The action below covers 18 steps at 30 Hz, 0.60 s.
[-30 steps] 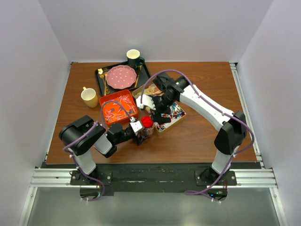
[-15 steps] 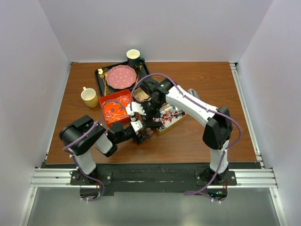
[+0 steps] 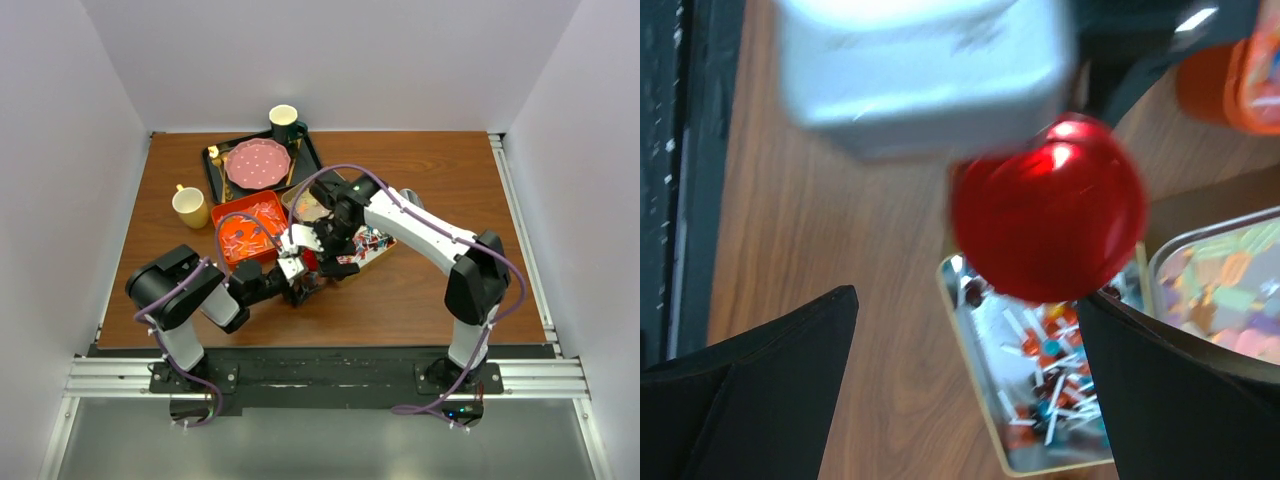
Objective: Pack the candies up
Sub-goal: Screw the bottle lid onto the packing bottle.
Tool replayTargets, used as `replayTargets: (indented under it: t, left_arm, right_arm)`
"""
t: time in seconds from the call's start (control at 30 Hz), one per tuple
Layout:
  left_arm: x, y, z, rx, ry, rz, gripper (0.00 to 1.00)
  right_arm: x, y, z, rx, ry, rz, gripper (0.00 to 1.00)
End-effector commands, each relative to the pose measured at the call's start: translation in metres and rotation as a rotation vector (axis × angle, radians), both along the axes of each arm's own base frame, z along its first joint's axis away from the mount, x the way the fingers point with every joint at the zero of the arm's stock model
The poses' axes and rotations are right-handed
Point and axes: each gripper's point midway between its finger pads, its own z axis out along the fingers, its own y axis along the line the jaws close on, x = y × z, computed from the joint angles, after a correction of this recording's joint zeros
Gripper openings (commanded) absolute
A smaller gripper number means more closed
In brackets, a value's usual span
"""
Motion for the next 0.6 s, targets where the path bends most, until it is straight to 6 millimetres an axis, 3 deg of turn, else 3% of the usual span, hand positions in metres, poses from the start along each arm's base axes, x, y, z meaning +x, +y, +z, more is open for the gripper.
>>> replayTargets:
  t: [0.0, 0.13, 0.27, 0.3, 0.33, 0.4, 0.57]
  left_arm:
    - [0.016, 0.006, -0.001, 0.005, 0.001, 0.067, 0.00]
    - [0.014, 0.004, -0.001, 0.002, 0.001, 0.053, 0.00]
    - [0.012, 0.003, -0.001, 0.003, 0.004, 0.039, 0.00]
    - [0.011, 0.003, -0.002, 0.006, 0.006, 0.039, 0.00]
    - [0.012, 0.003, -0.002, 0.005, 0.004, 0.039, 0.00]
    - [0.011, 0.002, -0.002, 0.007, 0.007, 0.037, 0.00]
    - [0.012, 0.003, -0.002, 0.011, 0.006, 0.038, 0.00]
  right_arm:
    - [-0.025, -0.025, 0.013, -0.051, 0.031, -0.022, 0.92]
    - [-0.019, -0.033, 0.026, -0.014, 0.000, -0.079, 0.92]
    - [0.007, -0.013, 0.033, 0.051, -0.018, -0.164, 0.92]
    - [0.014, -0.004, 0.043, 0.082, -0.031, -0.165, 0.92]
    - [0.018, 0.002, 0.037, 0.075, -0.013, -0.165, 0.92]
    - [0.023, 0.015, 0.045, 0.114, -0.015, -0.139, 0.93]
    - [0.029, 0.035, 0.034, 0.130, 0.006, -0.068, 0.93]
